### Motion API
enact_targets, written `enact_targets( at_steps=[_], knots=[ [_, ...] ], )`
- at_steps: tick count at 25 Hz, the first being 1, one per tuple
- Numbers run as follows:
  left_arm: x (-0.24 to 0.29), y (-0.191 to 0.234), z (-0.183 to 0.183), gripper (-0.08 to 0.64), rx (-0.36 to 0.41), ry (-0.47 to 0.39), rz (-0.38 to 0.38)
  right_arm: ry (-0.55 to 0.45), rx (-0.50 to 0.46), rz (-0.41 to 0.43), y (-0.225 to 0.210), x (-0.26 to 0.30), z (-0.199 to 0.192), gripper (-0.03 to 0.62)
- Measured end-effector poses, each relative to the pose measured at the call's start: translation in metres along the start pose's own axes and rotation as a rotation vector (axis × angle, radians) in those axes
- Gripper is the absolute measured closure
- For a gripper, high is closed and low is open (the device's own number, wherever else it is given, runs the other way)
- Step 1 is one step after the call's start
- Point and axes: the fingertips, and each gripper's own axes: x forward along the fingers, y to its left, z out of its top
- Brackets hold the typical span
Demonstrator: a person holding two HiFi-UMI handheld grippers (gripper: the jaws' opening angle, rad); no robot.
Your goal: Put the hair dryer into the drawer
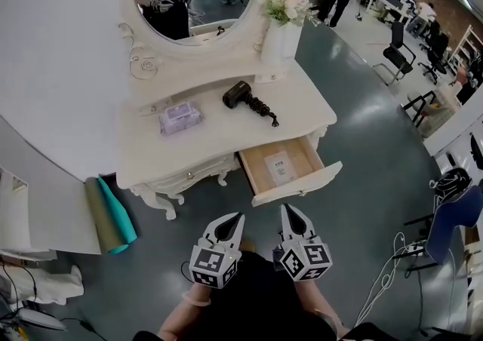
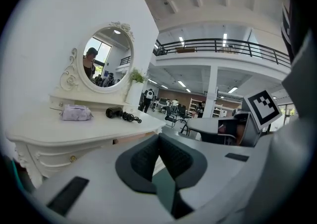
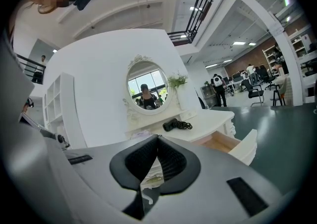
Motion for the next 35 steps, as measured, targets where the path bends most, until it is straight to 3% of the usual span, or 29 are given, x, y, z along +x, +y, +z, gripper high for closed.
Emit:
enact_targets(
  at_steps=[18,24,35],
  knots=[
    [0.078,0.028,0.028,0.537,0.004,-0.039,0.059,0.007,-0.003,0.086,-0.041,0.08,0.021,0.565],
    [0.081,0.033,0.035,0.538,0.032,-0.039,0.044,0.056,0.011,0.104,-0.043,0.09,0.017,0.565],
    [0.118,0.059,0.058,0.538,0.053,-0.014,0.009,0.145,-0.078,0.115,-0.056,0.122,0.032,0.565]
  ],
)
